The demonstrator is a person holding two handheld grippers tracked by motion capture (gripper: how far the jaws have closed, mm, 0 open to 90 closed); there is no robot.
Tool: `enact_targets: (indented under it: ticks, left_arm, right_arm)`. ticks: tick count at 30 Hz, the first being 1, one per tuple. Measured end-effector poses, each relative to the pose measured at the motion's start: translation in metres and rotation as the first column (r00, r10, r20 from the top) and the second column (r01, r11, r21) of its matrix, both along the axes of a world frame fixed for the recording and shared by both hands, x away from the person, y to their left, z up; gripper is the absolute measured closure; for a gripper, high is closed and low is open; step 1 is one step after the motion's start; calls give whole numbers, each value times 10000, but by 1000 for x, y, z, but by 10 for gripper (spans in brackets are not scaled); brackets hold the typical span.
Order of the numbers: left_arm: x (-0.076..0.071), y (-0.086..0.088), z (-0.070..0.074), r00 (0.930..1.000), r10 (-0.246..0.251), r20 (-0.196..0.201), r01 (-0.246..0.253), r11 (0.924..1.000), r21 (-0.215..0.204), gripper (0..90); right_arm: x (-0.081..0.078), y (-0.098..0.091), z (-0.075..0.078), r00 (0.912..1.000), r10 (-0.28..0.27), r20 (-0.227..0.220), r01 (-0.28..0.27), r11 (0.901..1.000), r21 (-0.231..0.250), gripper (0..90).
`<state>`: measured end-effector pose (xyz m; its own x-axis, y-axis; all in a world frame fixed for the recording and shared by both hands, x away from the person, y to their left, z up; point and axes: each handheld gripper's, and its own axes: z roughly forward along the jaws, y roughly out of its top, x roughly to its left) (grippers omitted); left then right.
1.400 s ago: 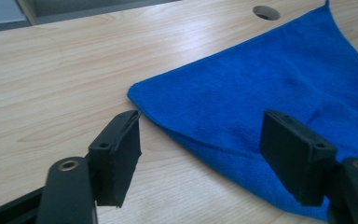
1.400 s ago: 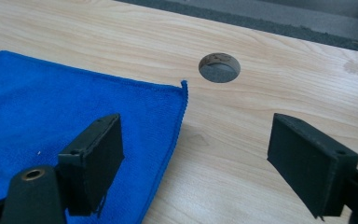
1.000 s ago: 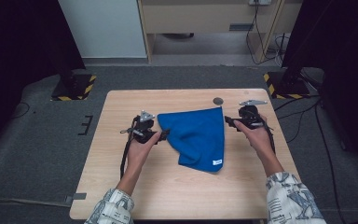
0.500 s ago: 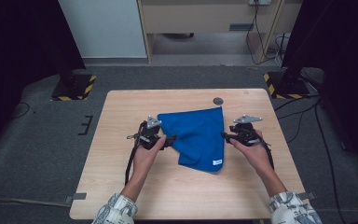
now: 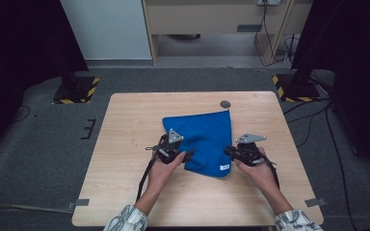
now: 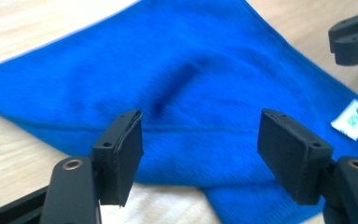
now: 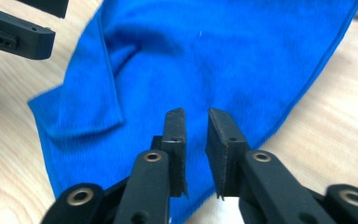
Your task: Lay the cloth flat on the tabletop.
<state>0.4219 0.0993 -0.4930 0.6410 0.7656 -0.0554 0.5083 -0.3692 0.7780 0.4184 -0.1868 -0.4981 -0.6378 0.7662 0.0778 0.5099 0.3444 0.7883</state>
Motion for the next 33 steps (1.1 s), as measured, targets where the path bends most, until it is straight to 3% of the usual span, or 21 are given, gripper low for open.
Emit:
enact_targets:
  ticks: [5, 9, 13, 19, 21, 24, 26, 31, 33]
  left_arm:
    - [-2, -9, -4, 9998, -55, -172, 54, 10000, -44, 308]
    - [-4, -17, -4, 9995, -142, -281, 129, 9989, -451, 218]
    - [-7, -30, -8, 9980, -561, -306, 548, 9976, -413, 209]
    - [-8, -47, -15, 9948, -966, -321, 965, 9953, -42, 252]
    - [-6, -48, -22, 9931, -1053, -510, 1065, 9940, 231, 276]
    - [-4, -44, -28, 9931, -967, -671, 980, 9951, 161, 349]
    - [-4, -44, -30, 9921, -1051, -687, 1067, 9941, 195, 381]
    - [-7, -50, -29, 9899, -1254, -663, 1264, 9919, 108, 377]
    - [-8, -53, -32, 9900, -1234, -678, 1254, 9918, 251, 364]
  right_arm:
    - [-8, -5, -4, 9999, 23, -142, -24, 10000, -58, 822]
    - [-12, -11, -5, 9997, -150, -179, 152, 9999, 80, 816]
    - [-15, -16, -6, 9988, -422, -260, 427, 9989, 195, 791]
    - [-19, -16, -8, 9985, -454, -301, 456, 9989, 73, 772]
    - [-20, -15, -9, 9986, -398, -336, 400, 9992, 64, 771]
    - [-21, -11, -10, 9985, -283, -464, 289, 9995, 129, 771]
    - [-21, -6, -13, 9984, 98, -551, -92, 9999, 115, 769]
    - [-22, 4, -19, 9963, 435, -736, -456, 9986, -269, 755]
    - [-22, 6, -22, 9954, 498, -817, -534, 9977, -425, 750]
